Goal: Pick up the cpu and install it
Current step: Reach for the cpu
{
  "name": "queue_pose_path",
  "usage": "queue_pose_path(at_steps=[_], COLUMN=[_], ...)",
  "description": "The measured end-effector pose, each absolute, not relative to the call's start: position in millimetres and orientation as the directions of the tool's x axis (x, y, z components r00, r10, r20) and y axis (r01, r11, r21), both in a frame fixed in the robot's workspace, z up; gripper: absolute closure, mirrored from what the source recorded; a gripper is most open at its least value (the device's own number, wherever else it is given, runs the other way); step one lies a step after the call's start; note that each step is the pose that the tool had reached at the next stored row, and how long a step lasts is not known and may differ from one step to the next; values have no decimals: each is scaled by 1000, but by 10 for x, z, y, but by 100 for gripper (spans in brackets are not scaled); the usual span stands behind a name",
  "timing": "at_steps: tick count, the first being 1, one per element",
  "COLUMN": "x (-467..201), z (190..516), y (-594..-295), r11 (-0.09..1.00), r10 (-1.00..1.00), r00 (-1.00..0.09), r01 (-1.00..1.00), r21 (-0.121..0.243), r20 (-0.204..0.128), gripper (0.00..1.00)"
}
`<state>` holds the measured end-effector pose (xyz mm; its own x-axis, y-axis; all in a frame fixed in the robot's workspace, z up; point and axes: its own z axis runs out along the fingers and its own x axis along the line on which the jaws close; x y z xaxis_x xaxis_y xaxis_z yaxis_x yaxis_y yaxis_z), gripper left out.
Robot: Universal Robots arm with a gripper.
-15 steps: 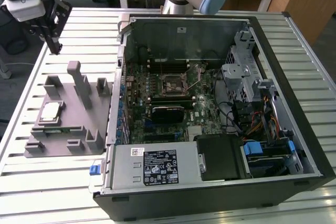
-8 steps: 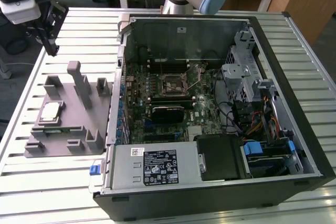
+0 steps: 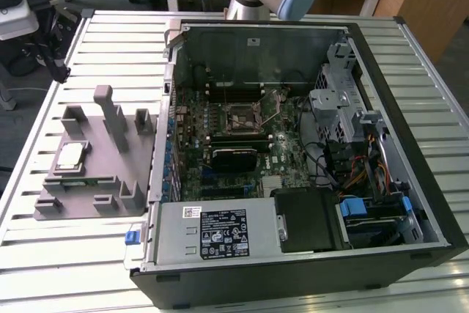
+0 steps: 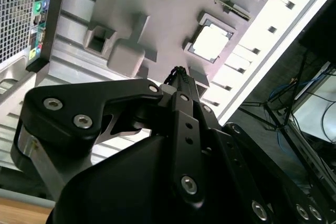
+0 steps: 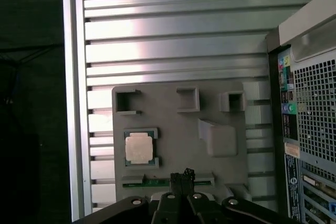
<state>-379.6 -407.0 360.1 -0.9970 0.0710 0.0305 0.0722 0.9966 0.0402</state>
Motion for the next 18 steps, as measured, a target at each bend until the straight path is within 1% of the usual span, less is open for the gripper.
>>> queue_pose_path(at_steps=[6,18], x=[-3983,-4278], z=[3547,3545], y=[-4070,-4070], r11=[997,997], r10=[62,59], r00=[-998,-998], r01=[64,61], r21=[40,40], r20=[30,31], gripper=[89,89])
